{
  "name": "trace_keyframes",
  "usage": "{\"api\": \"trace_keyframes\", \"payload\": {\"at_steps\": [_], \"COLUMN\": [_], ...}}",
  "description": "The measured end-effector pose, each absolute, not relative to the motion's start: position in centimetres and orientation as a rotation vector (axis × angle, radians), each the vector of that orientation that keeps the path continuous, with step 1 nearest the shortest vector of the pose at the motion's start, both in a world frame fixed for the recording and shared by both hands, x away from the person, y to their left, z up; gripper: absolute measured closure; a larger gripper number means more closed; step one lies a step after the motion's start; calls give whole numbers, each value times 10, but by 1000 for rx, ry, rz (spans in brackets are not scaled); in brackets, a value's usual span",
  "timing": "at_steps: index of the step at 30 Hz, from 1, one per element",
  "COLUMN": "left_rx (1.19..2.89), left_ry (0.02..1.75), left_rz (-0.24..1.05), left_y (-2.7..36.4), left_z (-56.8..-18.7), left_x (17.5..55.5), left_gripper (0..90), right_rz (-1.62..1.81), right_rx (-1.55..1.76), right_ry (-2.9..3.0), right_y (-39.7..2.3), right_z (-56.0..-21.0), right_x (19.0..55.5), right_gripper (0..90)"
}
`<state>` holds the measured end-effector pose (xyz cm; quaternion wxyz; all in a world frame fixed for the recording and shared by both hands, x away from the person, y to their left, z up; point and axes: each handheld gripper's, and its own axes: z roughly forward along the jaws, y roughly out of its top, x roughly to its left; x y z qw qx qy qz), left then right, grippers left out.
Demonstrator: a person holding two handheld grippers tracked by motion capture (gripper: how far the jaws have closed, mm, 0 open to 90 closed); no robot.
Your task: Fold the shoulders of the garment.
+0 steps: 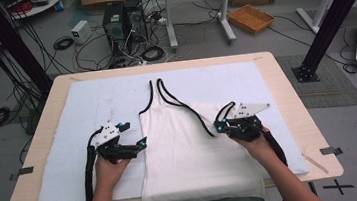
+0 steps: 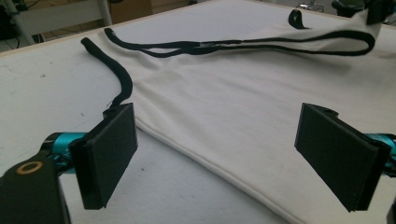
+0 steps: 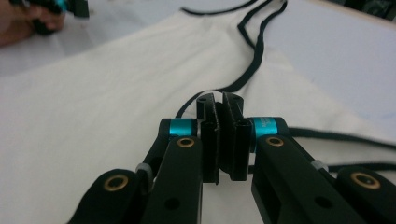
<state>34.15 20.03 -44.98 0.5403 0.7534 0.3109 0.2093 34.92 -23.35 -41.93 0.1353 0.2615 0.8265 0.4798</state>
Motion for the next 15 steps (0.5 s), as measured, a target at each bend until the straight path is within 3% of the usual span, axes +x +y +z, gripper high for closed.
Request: {"api": "trace_keyframes", "payload": {"at_steps": [4, 8, 15], "left_rx": [1792, 1795, 1793], "left_ry": [739, 740, 741], "left_rz": [496, 496, 498], "left_y": [200, 200, 200], "left_z": [-450, -450, -450], "left_x": [342, 342, 342], "left_gripper": [131, 131, 132], "right_rz": [1311, 1318, 1415], "right_rx": [775, 771, 684], "right_ry": [2460, 2462, 2420], "right_y": [-238, -245, -225], "right_z": [-435, -430, -407], "right_x": [335, 332, 349], "right_gripper": [837, 700, 689]}}
